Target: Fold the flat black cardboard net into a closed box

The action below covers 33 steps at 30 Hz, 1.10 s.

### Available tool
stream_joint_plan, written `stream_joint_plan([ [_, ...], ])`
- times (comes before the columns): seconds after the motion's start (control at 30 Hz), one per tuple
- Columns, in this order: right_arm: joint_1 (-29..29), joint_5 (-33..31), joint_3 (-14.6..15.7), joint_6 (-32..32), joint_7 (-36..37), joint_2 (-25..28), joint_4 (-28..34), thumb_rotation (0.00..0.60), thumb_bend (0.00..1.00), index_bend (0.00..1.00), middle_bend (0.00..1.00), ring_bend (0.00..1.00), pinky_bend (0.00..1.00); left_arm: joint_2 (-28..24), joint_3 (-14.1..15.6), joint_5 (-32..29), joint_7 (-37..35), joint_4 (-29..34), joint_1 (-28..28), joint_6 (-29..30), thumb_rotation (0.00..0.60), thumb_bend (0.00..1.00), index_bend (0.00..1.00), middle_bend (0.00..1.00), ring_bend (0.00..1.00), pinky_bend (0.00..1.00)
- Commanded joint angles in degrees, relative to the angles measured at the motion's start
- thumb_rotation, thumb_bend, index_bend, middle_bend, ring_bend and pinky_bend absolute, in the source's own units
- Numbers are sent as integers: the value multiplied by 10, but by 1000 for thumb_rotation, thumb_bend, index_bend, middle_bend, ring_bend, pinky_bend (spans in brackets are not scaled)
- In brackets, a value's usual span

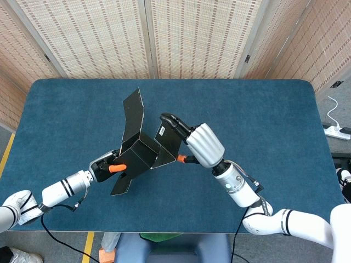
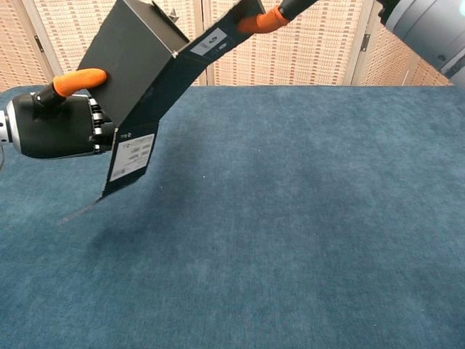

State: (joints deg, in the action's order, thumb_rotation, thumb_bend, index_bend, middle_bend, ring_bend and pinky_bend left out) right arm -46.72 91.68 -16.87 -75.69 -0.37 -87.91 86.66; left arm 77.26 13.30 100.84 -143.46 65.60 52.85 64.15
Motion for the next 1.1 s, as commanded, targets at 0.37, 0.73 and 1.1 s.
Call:
stream_joint_plan([
  [0.37, -18, 11, 4, 6, -31, -23, -10, 600, 52, 0, 136, 728, 1000, -14, -5, -18, 167, 44, 11, -45, 600, 195, 314, 300, 522, 744],
  [0.73, -12, 11, 10, 8, -41, -1, 14, 600, 37, 0, 111, 728, 1000, -25, -14, -39, 305, 71, 5, -72, 600, 197, 319, 304, 522, 746],
  [1.1, -21, 17, 20, 27, -65, -3, 17, 600, 37, 0, 127, 732, 1000, -39, -36, -72, 447, 115, 13, -126, 600, 197, 327, 310, 522, 747],
])
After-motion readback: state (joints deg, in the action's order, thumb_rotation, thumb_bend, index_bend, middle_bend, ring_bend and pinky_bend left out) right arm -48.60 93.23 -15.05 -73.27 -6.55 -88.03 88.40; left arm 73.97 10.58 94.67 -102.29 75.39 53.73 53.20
